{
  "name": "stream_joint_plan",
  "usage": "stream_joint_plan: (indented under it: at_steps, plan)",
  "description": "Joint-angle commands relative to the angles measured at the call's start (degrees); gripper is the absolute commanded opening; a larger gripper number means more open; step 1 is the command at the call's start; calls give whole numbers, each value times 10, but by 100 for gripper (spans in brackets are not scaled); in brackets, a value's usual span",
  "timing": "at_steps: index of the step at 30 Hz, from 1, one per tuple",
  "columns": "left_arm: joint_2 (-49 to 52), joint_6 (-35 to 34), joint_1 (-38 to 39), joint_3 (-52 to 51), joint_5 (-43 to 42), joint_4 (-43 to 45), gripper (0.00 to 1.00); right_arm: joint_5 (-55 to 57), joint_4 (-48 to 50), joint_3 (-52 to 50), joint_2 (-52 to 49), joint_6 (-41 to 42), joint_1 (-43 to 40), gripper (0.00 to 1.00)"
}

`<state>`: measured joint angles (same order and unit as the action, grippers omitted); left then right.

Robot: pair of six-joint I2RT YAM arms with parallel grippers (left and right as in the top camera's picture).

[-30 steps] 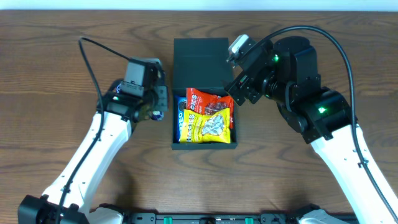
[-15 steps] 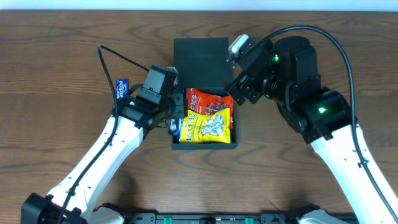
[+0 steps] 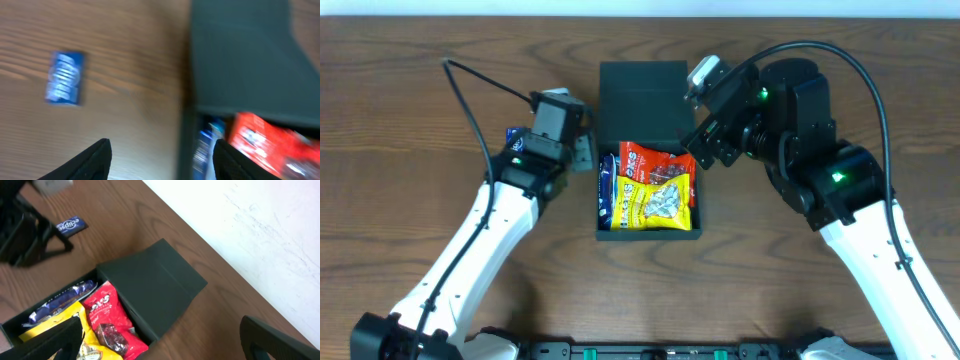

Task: Pack container
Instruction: 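Lower the Dairy Milk bar into the box's left side, release, then reach left gripper to the blue Eclipse tin and grasp it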

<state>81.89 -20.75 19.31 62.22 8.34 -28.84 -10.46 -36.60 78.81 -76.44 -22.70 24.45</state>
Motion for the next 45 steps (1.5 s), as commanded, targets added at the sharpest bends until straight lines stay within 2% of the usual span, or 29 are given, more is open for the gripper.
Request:
stream_joint_plan:
  at_steps: [1,8,12,15,25,33,41,45]
  plan:
    - [5,43,-38,5,58,8,66,1,-1,5,4,4,-5,99]
    - [54,66,-128,5,49,34,66,1,-1,5,4,4,-5,99]
    - [112,115,-133,5,47,75,67,1,-1,5,4,4,-5,99]
    - [164,118,-136,5,47,114,75,1,-1,5,4,4,-5,99]
    - [249,117,-166,5,47,150,79,1,-1,5,4,4,-5,99]
    - [265,118,-182,5,11,176,72,1,-1,5,4,4,-5,99]
    - [282,118,-182,5,8,182,68,1,-1,5,4,4,-5,99]
    - [291,118,-182,5,8,184,64,1,-1,5,4,4,-5,99]
